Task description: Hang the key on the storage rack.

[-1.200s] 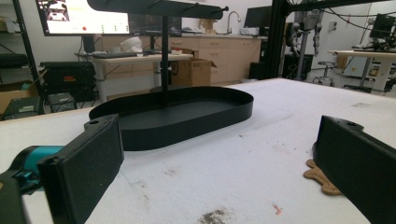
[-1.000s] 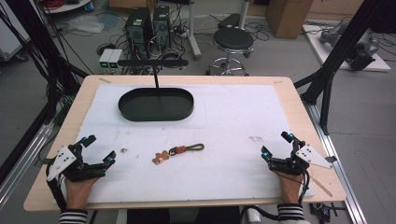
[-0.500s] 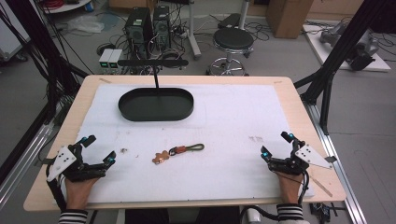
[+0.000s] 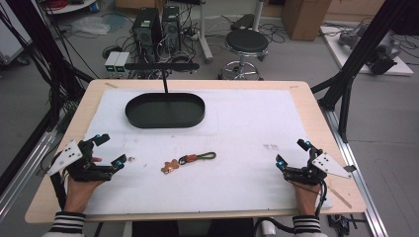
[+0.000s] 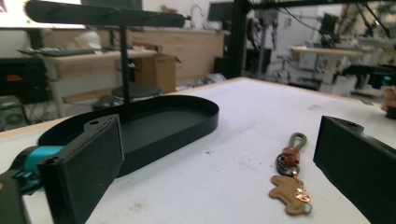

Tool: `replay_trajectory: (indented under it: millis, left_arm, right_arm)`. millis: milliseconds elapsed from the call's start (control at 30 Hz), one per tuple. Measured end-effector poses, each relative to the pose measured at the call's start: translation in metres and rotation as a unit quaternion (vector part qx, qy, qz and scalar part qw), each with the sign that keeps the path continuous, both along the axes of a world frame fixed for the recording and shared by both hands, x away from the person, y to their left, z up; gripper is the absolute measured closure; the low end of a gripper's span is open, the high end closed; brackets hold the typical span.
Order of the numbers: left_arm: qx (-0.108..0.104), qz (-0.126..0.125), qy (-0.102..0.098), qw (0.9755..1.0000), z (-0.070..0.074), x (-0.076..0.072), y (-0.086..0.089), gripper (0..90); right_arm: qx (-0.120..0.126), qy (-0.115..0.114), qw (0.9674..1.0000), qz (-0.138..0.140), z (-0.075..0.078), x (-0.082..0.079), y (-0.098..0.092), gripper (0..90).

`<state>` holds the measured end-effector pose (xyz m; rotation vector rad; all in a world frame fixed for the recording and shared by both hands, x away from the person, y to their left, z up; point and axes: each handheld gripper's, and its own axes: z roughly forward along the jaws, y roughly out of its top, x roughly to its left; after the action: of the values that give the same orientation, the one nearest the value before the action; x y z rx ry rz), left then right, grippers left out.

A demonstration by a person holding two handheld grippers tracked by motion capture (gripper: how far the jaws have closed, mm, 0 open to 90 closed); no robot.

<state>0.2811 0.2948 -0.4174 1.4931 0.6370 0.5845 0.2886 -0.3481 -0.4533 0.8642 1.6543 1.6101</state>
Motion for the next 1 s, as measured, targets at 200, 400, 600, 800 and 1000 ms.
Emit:
replay_trajectory:
  millis: [200,400,600,800,1000]
  left_arm:
    - [0.035,-0.040,0.030,0.9981,0.024,0.018,-0.011,2.2]
    - [0.095,-0.073,0.051,0.9916,0.044,0.033,-0.028,2.2]
    - [0.139,-0.102,0.066,0.9828,0.062,0.049,-0.052,2.2]
    - [0.178,-0.126,0.076,0.9729,0.071,0.057,-0.072,2.2]
    - [0.211,-0.148,0.092,0.9619,0.076,0.067,-0.089,2.2]
  right_arm:
    - [-0.001,-0.001,1.0000,0.000,0.000,0.001,0.000,0.4]
    - [-0.002,0.000,1.0000,-0.001,0.000,0.000,0.000,0.4]
    - [-0.001,-0.004,1.0000,-0.001,0.000,0.001,0.000,0.4]
    - [-0.001,-0.004,1.0000,-0.001,0.000,0.001,0.000,0.4]
    - [0.000,-0.002,1.0000,-0.001,0.000,0.001,-0.001,0.4]
